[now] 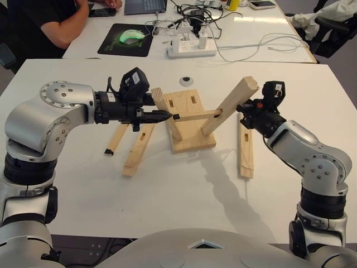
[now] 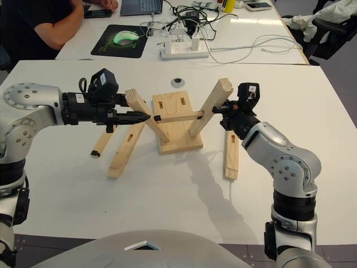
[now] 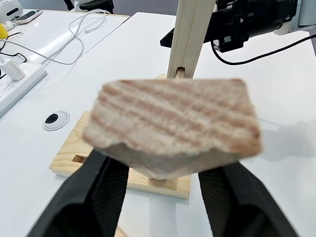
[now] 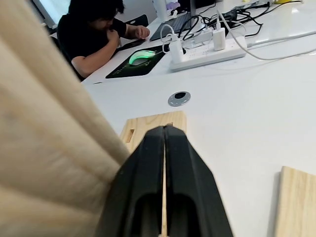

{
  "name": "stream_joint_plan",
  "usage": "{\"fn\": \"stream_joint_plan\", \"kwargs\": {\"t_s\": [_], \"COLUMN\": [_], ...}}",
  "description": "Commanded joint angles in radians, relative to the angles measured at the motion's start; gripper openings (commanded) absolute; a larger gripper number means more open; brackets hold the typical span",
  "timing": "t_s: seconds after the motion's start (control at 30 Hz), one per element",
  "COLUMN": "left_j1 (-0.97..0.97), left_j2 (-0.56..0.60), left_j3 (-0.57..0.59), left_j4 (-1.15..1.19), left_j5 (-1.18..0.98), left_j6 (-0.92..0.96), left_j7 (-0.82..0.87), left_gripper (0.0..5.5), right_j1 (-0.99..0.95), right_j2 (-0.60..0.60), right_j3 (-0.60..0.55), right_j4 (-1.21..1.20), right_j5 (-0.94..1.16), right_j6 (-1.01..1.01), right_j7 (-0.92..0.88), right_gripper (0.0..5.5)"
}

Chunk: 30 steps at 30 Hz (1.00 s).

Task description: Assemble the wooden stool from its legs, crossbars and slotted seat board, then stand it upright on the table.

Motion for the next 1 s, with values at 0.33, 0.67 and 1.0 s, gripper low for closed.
{"fn": "stream_joint_plan", "kwargs": {"t_s": [0.33, 0.67, 1.0], "left_j1": [0.006, -0.004, 0.012], "left_j2": [0.017, 0.001, -0.001], "left_j3": [0.007, -0.007, -0.005], "left_j4": [0.008, 0.003, 0.02], "left_j5": [-0.017, -0.024, -0.007], "left_j6": [0.006, 0.015, 0.003], "left_j7": [-0.018, -0.019, -0.007], "left_gripper": [2.03, 2.03, 2.03], "right_j1": [-0.042, -0.039, -0.338], "right_j2": [0.017, 0.002, 0.257], "right_j3": [-0.108, -0.034, -0.228], "right_j4": [-0.002, -0.032, -0.046], "right_j5": [-0.106, -0.162, 0.551], "right_j6": [-0.006, 0.052, -0.259], "right_j7": [0.018, 0.04, -0.118], "right_gripper": [0.0, 0.0, 0.0]}}
